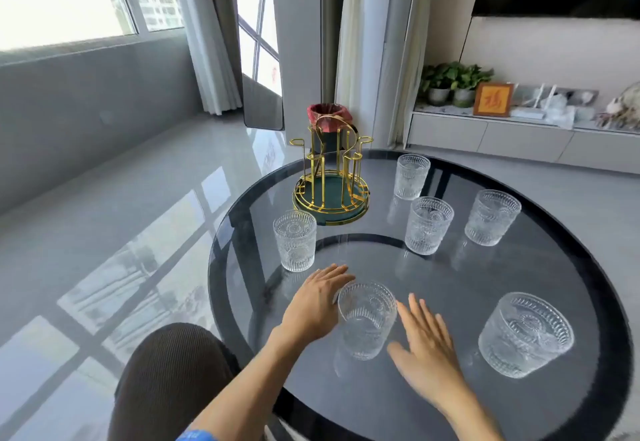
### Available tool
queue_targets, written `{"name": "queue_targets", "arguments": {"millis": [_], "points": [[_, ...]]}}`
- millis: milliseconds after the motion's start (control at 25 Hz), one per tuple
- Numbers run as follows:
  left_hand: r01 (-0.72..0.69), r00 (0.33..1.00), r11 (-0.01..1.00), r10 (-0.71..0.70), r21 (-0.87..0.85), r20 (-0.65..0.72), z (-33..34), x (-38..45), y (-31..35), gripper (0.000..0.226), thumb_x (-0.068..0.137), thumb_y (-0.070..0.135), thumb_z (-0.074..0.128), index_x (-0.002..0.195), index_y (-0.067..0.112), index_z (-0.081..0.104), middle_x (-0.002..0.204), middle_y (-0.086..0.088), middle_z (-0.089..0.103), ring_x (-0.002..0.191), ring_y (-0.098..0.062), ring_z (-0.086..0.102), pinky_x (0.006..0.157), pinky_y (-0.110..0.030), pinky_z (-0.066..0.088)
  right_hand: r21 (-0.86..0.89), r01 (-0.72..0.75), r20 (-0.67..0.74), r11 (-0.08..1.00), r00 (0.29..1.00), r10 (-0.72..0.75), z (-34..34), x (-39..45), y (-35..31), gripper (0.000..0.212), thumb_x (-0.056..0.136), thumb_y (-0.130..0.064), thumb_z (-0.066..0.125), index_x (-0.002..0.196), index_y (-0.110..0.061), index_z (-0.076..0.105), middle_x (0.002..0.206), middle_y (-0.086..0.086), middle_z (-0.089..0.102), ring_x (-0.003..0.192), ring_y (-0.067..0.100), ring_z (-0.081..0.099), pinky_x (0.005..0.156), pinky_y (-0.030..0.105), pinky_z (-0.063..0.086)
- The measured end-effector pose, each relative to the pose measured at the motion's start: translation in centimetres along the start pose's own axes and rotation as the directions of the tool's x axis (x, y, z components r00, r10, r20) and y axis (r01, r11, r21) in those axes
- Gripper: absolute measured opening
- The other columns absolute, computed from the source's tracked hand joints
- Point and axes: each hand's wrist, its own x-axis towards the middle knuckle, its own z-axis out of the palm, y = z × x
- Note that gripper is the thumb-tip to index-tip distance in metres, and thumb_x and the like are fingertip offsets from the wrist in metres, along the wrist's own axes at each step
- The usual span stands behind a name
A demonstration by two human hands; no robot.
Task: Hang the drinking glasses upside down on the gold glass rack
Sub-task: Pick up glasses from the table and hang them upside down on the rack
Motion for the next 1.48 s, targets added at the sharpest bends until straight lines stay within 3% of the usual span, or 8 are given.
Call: {"name": "queue_targets", "arguments": {"millis": [120, 280, 560, 760, 840, 1000, 1200, 1480], "points": [[0.055, 0.997, 0.996, -0.052, -0.066, 0.052, -0.4, 0.3, 1.1, 0.05, 0.09, 0.005, 0.055, 0.139, 0.017, 0.055, 0.152, -0.005, 0.048, 0.142, -0.024, 0.04, 0.115, -0.037, 0.031, 0.101, -0.015, 0.054, 0.995, 0.999, 0.01, 0.6, -0.6, -0.7, 0.108, 0.07, -0.06, 0.061, 0.148, -0.034, -0.008, 0.153, -0.015, -0.005, 0.131, -0.006, -0.028, 0.112, 0.033, -0.018], [0.236, 0.962, 0.642, -0.259, -0.729, 0.083, -1.8, -1.6, 4.0, 0.023, 0.093, 0.019, 0.053, 0.098, 0.016, 0.075, 0.092, -0.001, 0.075, 0.089, -0.018, 0.064, 0.082, -0.036, 0.05, 0.584, 0.021, -0.085, 0.811, 0.996, 0.035, -1.0, -1.0, -3.5, 0.072, 0.058, -0.038, 0.087, 0.119, -0.043, 0.049, 0.118, -0.027, 0.054, 0.115, -0.021, 0.036, 0.113, 0.033, 0.023], [-0.136, 0.959, 0.365, -0.187, -0.921, -0.215, -8.0, -0.7, 6.9, 0.061, 0.072, 0.039, 0.078, 0.128, 0.026, 0.056, 0.111, 0.006, 0.075, 0.104, -0.01, 0.071, 0.081, -0.019, 0.054, 0.797, 0.245, -0.214, 0.553, 0.969, -0.122, -8.1, 3.1, -7.0, 0.073, 0.056, -0.028, 0.088, 0.123, -0.034, 0.06, 0.12, -0.005, 0.069, 0.114, 0.01, 0.061, 0.092, 0.037, 0.051], [-0.152, 0.933, 0.296, -0.271, -0.943, -0.236, -11.1, 2.7, 6.2, 0.065, 0.056, 0.04, 0.086, 0.114, 0.026, 0.059, 0.099, 0.002, 0.077, 0.09, -0.012, 0.074, 0.075, -0.029, 0.059, 0.937, 0.086, -0.082, -0.34, 0.996, 0.025, -7.9, 6.4, -9.3, 0.074, 0.071, -0.031, 0.083, 0.135, -0.02, 0.047, 0.133, 0.016, 0.061, 0.122, 0.035, 0.057, 0.101, 0.048, 0.043], [-0.094, 0.957, 0.307, -0.235, -0.947, -0.171, -11.6, 4.1, 5.5, 0.068, 0.057, 0.042, 0.088, 0.116, 0.029, 0.059, 0.105, 0.001, 0.077, 0.096, -0.014, 0.074, 0.079, -0.029, 0.057, 0.913, 0.056, -0.047, -0.404, 0.998, 0.033, -7.8, 8.2, -10.0, 0.061, 0.087, -0.032, 0.067, 0.138, -0.009, 0.046, 0.135, 0.022, 0.057, 0.124, 0.036, 0.055, 0.108, 0.05, 0.037], [-0.096, 0.971, 0.468, -0.151, -0.879, -0.187, -15.6, 8.9, 1.4, 0.037, 0.08, 0.052, 0.068, 0.11, 0.031, 0.068, 0.109, 0.006, 0.075, 0.103, -0.013, 0.07, 0.087, -0.035, 0.056, 0.949, 0.228, -0.157, -0.217, 0.941, 0.3, -11.2, 12.8, -10.6, 0.063, 0.068, -0.038, 0.078, 0.124, -0.015, 0.061, 0.129, 0.012, 0.064, 0.112, 0.023, 0.064, 0.09, 0.038, 0.049], [-0.109, 0.903, 0.993, 0.082, -0.04, -0.421, -18.7, 18.0, -2.5, 0.045, 0.098, 0.018, 0.048, 0.142, 0.02, 0.049, 0.149, -0.008, 0.05, 0.137, -0.025, 0.046, 0.106, -0.044, 0.043, 0.639, 0.424, -0.669, 0.642, 0.718, 0.192, -15.4, 18.6, -11.1, 0.046, 0.067, -0.035, 0.085, 0.11, -0.032, 0.068, 0.116, -0.009, 0.065, 0.108, -0.001, 0.057, 0.096, 0.021, 0.044], [-0.115, 0.965, 0.95, 0.176, 0.291, -0.194, -17.9, 22.0, -5.0, 0.067, 0.09, 0.012, 0.04, 0.154, 0.029, 0.029, 0.163, -0.005, 0.026, 0.151, -0.025, 0.022, 0.12, -0.05, 0.023, 0.176, 0.422, -0.64, 0.889, 0.735, -0.222, -14.1, 23.8, -11.4, 0.05, 0.07, -0.031, 0.084, 0.116, -0.02, 0.069, 0.127, 0.002, 0.059, 0.114, 0.016, 0.055, 0.098, 0.026, 0.042]]}}
